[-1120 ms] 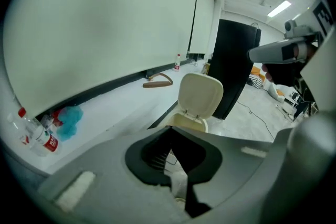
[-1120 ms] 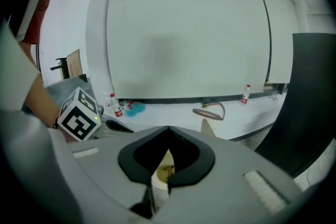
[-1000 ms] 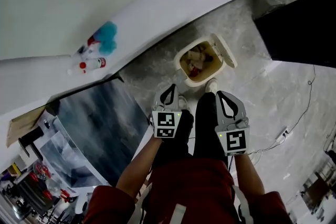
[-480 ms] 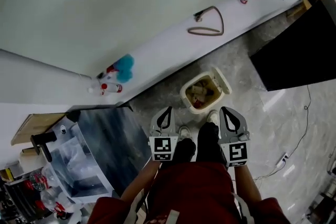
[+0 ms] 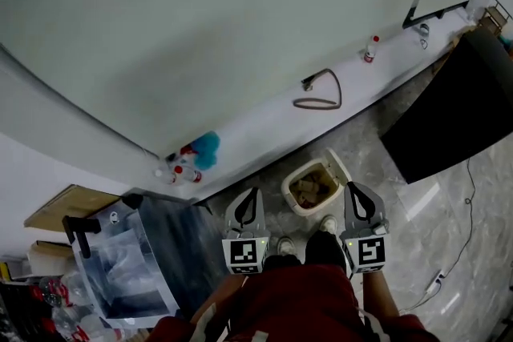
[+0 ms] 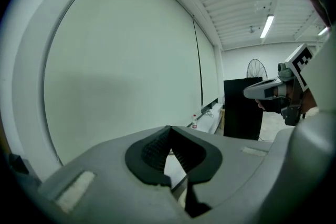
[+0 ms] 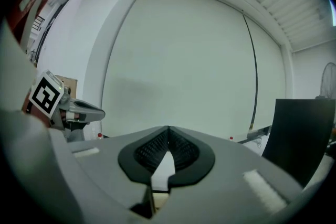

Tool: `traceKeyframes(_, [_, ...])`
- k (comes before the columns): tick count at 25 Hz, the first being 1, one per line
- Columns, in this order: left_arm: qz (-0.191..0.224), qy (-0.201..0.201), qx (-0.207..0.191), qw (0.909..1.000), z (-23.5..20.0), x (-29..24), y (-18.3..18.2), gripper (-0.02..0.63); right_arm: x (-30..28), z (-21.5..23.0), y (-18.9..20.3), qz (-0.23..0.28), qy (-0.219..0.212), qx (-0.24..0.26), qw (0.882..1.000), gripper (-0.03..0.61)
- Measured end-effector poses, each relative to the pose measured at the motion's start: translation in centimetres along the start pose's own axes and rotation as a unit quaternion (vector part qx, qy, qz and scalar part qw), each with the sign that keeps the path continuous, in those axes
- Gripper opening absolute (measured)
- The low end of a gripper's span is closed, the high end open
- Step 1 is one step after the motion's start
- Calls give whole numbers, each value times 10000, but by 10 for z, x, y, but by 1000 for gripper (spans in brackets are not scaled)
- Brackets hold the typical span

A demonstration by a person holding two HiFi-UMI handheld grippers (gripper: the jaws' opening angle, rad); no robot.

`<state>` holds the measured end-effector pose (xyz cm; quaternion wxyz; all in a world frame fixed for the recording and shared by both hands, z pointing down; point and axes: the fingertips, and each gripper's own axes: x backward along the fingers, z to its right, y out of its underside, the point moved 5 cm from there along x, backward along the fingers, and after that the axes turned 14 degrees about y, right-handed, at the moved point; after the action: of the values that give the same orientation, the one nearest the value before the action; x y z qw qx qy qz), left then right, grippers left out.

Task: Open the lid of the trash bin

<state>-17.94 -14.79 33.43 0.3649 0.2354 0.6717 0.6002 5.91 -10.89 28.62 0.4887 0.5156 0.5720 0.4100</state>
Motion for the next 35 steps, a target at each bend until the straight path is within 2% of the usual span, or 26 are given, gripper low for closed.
traceKeyframes(4, [538, -57, -462, 9975, 3, 9, -47, 3, 6, -1, -28, 363, 43, 30, 9993, 0])
traceKeyframes(9, [1092, -169, -707, 9914, 4, 28, -100, 3, 12, 0, -66, 726, 108, -121, 9972, 0])
traceKeyframes(15, [1410, -231, -971, 9850, 4, 52, -135, 3, 22, 8, -102, 1053, 329, -101, 9938, 0])
traceKeyframes(19, [1455, -266, -1363, 9796, 1, 62, -146, 2, 24, 9, -116, 1251, 376, -109, 9914, 0])
traceKeyframes(35, [1558, -363, -956, 9825, -17, 69, -138, 2, 24, 3, -120, 1191, 374, 46, 9922, 0])
